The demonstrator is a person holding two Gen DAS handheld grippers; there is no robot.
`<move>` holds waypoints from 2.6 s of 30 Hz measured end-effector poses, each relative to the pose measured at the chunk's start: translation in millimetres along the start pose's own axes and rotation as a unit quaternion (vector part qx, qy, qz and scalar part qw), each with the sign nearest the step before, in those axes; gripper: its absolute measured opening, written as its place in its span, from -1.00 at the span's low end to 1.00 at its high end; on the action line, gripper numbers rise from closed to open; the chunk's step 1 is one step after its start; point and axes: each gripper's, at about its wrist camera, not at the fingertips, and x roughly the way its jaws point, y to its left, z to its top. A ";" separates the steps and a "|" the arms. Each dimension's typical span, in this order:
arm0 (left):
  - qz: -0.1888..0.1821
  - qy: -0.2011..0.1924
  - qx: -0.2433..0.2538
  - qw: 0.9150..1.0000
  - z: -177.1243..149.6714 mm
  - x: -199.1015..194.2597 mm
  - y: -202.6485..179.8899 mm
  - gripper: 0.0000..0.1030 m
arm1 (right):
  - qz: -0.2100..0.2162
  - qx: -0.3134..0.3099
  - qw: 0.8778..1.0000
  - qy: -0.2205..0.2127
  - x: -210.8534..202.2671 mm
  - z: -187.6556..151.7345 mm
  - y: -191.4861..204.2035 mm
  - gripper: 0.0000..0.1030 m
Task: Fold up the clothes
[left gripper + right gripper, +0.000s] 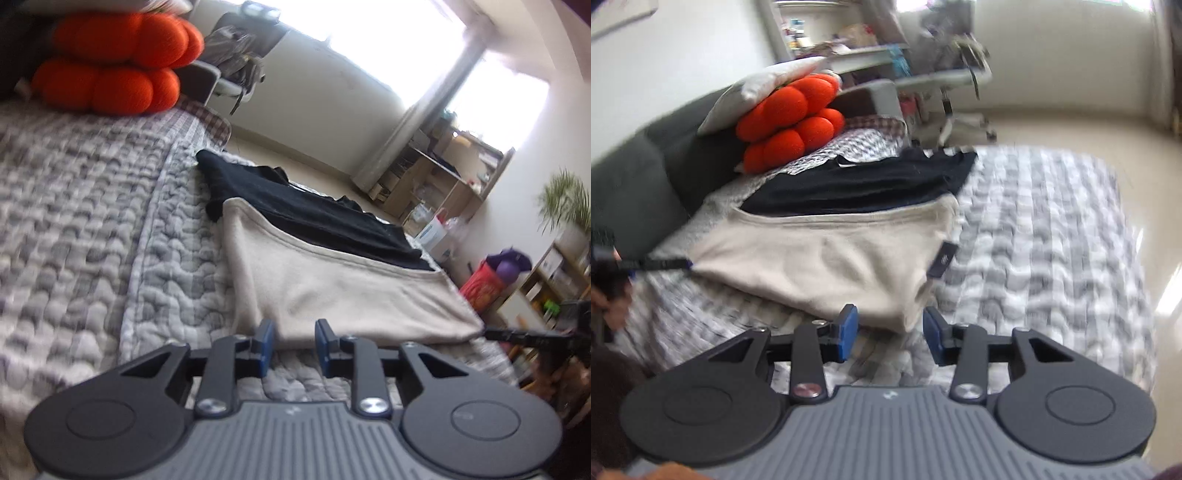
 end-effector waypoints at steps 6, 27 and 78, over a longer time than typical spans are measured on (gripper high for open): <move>-0.045 0.036 -0.094 0.994 6.2 -12.0 18.0 -0.23 | 0.047 0.166 0.984 0.053 -2.4 5.1 -32.1 -0.07; -0.062 0.032 -0.245 0.967 -16.0 22.9 44.2 -0.19 | 0.115 0.336 0.932 0.070 10.8 2.7 -65.6 -0.06; -0.083 -0.145 -0.502 0.848 97.9 146.6 80.9 -0.78 | 0.185 0.357 0.902 -0.161 84.5 89.5 -105.2 -0.68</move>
